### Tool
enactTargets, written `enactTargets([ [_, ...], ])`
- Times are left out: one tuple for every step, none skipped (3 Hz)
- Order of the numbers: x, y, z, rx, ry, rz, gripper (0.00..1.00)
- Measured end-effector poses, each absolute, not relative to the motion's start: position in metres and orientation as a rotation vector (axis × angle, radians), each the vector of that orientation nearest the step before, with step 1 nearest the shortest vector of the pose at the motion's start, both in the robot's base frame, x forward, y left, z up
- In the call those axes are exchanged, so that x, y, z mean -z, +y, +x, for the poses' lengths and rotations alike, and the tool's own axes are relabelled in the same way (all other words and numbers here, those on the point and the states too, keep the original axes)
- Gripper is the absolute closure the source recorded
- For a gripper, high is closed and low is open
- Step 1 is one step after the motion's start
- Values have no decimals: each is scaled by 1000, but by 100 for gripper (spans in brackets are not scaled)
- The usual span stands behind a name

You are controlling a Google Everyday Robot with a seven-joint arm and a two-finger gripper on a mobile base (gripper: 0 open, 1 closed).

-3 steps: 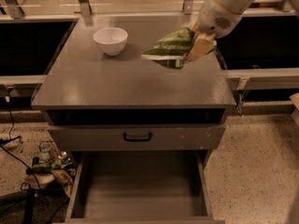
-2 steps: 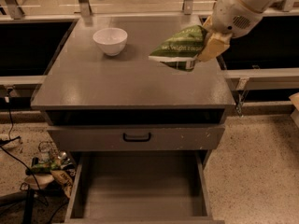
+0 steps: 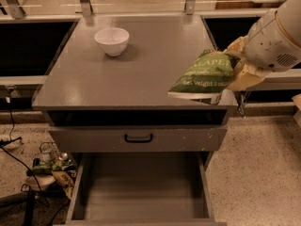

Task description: Place green jalapeno chip bag into middle drawer

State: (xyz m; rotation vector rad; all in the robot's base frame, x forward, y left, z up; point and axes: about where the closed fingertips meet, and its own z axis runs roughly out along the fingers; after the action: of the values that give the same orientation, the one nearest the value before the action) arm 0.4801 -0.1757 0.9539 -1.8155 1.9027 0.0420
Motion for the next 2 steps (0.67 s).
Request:
enactTargets([
  [-954, -176, 480, -42, 1902, -1815, 100],
  [-948, -174, 465, -41, 1872, -1796, 100],
])
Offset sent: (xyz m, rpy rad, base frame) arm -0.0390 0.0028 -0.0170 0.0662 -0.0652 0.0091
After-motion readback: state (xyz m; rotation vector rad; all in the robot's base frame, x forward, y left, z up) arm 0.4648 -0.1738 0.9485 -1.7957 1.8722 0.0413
